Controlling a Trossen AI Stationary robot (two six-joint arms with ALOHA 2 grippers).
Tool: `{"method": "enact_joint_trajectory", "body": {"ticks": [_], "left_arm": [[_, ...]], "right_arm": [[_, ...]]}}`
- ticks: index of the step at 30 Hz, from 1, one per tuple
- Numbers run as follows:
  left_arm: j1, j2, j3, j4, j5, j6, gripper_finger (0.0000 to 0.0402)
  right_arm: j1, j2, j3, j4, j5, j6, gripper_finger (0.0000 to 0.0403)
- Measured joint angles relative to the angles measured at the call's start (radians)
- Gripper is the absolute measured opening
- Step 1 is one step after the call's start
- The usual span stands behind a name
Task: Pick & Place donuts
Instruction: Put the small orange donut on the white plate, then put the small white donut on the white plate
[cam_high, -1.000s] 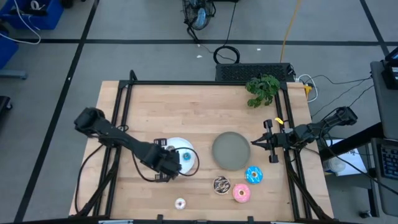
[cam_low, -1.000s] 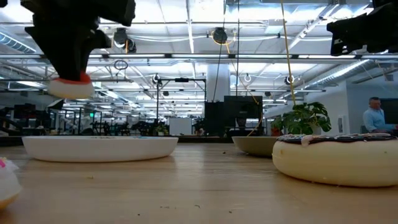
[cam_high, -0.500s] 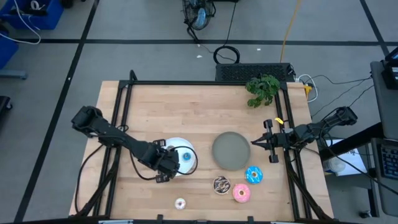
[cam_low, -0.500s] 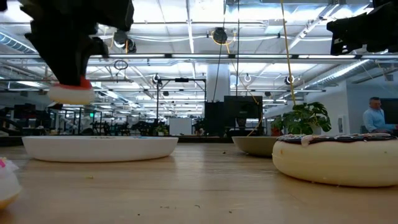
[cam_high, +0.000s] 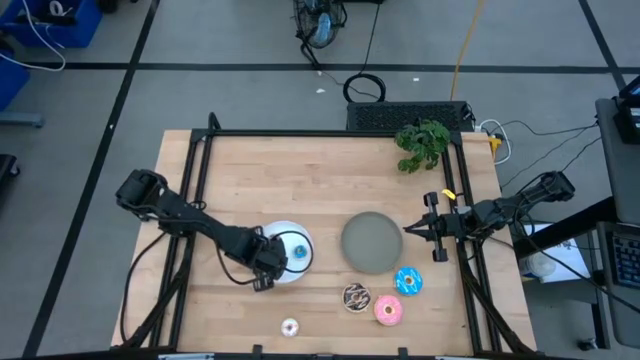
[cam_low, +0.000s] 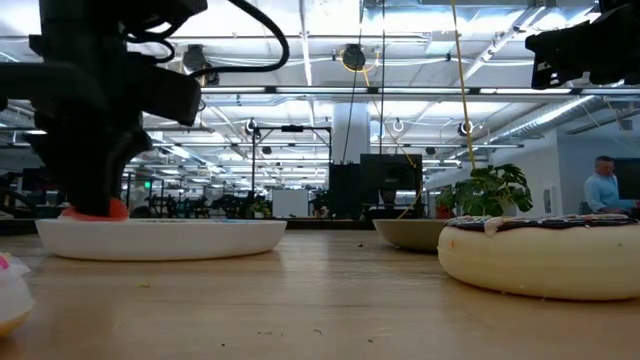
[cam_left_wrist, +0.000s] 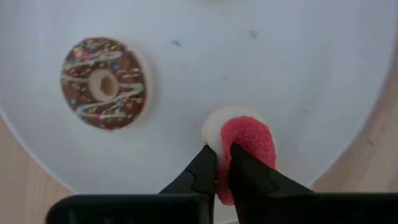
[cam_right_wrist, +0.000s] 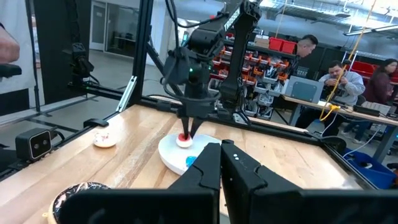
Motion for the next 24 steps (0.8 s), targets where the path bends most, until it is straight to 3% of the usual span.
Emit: {"method": "enact_joint_trajectory", "body": {"ticks": [3,10,14,19,24], "left_arm": [[0.012,0.0,-0.003,0.002,-0.001,-0.024,0.0075],[0.014,0.0,0.055,-0.011,0.025,0.014,0.0217],[0.014,0.0,0.114,-0.076,0.013,0.036,0.0271],[0.016,0.0,0.165,-0.093,-0.004,0.084,0.0287],[0.001,0.0,0.242,-0.054,-0.027,0.093,0.0261]], "right_arm": [[0.0,0.0,0.0,0.0,0.0,0.001,0.0],[0.0,0.0,0.0,0.0,0.0,0.001,0.0],[0.0,0.0,0.0,-0.001,0.0,0.002,0.0],[0.0,0.0,0.0,-0.002,0.0,0.002,0.0],[0.0,0.0,0.0,-0.002,0.0,0.002,0.0]]}}
